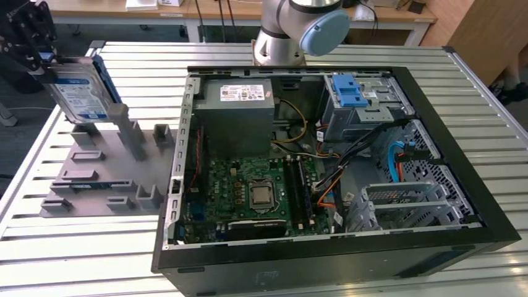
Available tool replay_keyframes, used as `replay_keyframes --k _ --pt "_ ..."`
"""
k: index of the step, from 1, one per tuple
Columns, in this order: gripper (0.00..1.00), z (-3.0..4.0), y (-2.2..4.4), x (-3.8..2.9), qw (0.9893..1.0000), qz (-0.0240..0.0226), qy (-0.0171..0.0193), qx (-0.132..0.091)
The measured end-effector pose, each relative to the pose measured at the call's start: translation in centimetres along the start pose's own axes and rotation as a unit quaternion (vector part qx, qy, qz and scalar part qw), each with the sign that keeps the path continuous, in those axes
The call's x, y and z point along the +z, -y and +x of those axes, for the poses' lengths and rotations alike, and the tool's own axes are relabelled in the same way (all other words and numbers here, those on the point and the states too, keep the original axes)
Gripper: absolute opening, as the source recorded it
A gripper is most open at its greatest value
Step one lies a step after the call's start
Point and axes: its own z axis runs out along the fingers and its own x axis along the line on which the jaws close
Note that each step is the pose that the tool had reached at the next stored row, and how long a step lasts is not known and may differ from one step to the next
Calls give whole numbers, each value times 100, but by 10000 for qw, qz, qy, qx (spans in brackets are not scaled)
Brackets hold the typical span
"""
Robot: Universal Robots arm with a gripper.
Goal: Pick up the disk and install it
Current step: 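Pick up the disk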
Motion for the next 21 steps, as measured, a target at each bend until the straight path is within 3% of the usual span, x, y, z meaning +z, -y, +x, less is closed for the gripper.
replay_keyframes --k 21 --pt "36 -5 -2 -110 10000 -1 0 0"
